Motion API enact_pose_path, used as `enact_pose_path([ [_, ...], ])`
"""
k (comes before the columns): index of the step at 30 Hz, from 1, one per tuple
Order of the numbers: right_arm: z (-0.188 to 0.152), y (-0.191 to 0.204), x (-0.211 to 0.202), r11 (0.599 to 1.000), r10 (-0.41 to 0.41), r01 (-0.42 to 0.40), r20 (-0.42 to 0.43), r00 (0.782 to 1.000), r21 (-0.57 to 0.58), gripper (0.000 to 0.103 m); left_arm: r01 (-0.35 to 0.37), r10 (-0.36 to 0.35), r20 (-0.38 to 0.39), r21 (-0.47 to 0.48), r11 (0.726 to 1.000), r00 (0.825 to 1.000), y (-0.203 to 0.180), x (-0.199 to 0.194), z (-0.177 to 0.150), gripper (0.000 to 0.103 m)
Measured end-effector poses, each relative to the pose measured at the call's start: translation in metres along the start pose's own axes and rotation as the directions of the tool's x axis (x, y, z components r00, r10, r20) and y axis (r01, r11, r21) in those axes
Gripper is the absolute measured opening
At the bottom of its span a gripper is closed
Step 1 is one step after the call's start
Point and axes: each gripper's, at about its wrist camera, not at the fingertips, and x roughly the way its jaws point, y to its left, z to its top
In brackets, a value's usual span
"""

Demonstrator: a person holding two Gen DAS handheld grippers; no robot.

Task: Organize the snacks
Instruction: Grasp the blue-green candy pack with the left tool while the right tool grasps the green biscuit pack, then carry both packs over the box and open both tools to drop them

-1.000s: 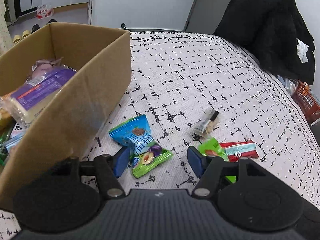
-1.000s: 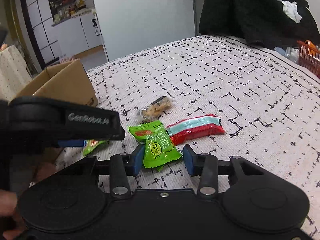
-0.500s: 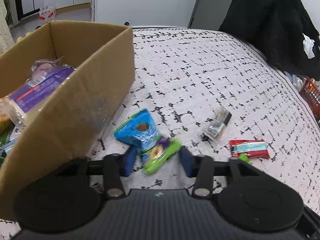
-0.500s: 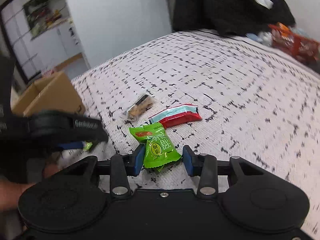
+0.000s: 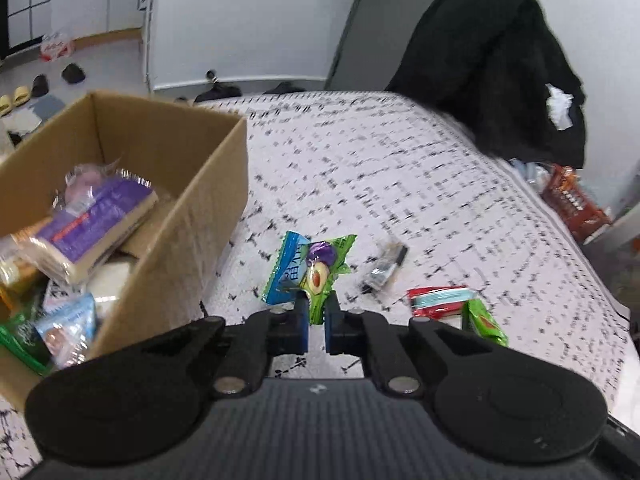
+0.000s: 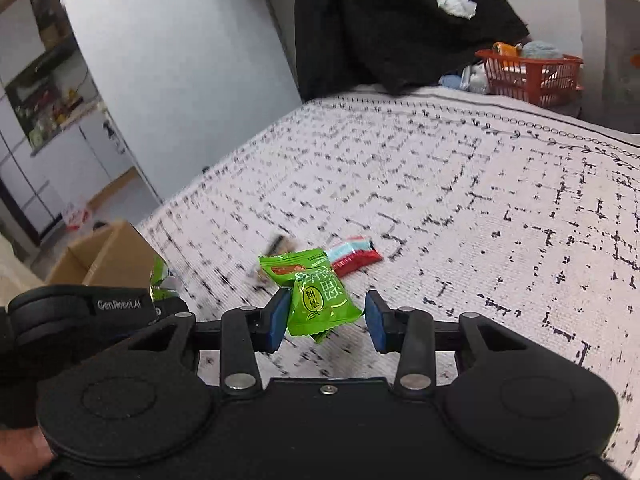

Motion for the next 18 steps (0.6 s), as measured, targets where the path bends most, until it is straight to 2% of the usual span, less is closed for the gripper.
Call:
enact_pose_path([
  [10,0.010,0.030,-0.020,0.998,0.052,-0.054,0.086,0.995,0.021,0.039,0.079,-0.081,0.043,0.044,0.996,0.996,0.001,-0.048,0.023,0.006],
  [18,0.023,0.074,-0.028,0.992,0.125,-0.120,0.152,0.980,-0.043,0.040,0.071,-0.076,0.101,0.057,0.996,0.992,0.024,-0.080,0.043,0.006],
])
